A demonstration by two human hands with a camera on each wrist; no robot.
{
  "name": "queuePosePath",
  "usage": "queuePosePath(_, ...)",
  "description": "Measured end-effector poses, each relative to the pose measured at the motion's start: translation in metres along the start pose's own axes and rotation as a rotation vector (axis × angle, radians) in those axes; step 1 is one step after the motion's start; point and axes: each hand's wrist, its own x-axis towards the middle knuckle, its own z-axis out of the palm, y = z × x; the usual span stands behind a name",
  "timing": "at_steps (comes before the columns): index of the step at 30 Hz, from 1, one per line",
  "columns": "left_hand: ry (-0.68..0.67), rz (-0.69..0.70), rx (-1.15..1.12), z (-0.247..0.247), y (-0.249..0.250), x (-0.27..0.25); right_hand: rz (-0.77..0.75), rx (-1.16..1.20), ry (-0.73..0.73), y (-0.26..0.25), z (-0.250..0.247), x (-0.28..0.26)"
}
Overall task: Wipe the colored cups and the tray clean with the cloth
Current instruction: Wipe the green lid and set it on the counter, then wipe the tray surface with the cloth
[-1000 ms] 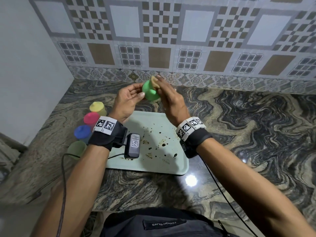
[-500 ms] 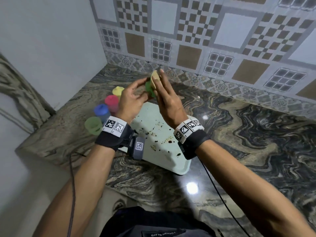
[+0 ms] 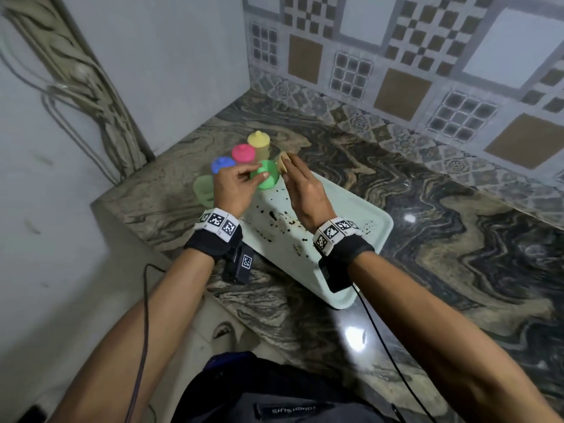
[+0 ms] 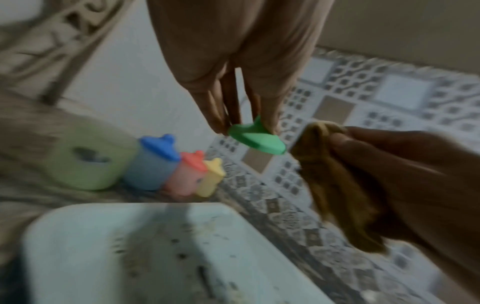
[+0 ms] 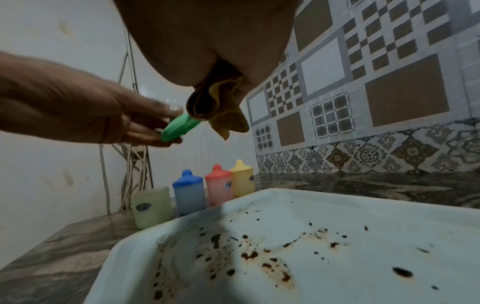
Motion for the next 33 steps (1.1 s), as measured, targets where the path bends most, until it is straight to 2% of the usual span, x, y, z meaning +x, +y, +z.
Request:
queuePosePath(5,0.259,-0.187,0.131,-0.042,-0.05,0.028,0.03,0.029,-0.056,0.001,0.012,0.004)
queuePosePath(8,0.304,-0.245,0.152,-0.062,-0.071,0.035,0.053,0.04,-0.084,0.003,0.02,0.008)
queuePosePath(16,0.279,-0.268,0.294,-0.072,-0.083,0.049,0.05,0.033,-0.118,0.001,0.038,0.011)
queuePosePath(25,0.255,-0.221,0.41,-0.068,-0.082,0.055,0.051,0.003,-0.163,0.004,0.039,0.009)
queuePosePath(33,0.205,-0.253,0.472,-0.068,-0.077,0.055,0.061,-0.03,-0.224,0.003,0.034,0.002)
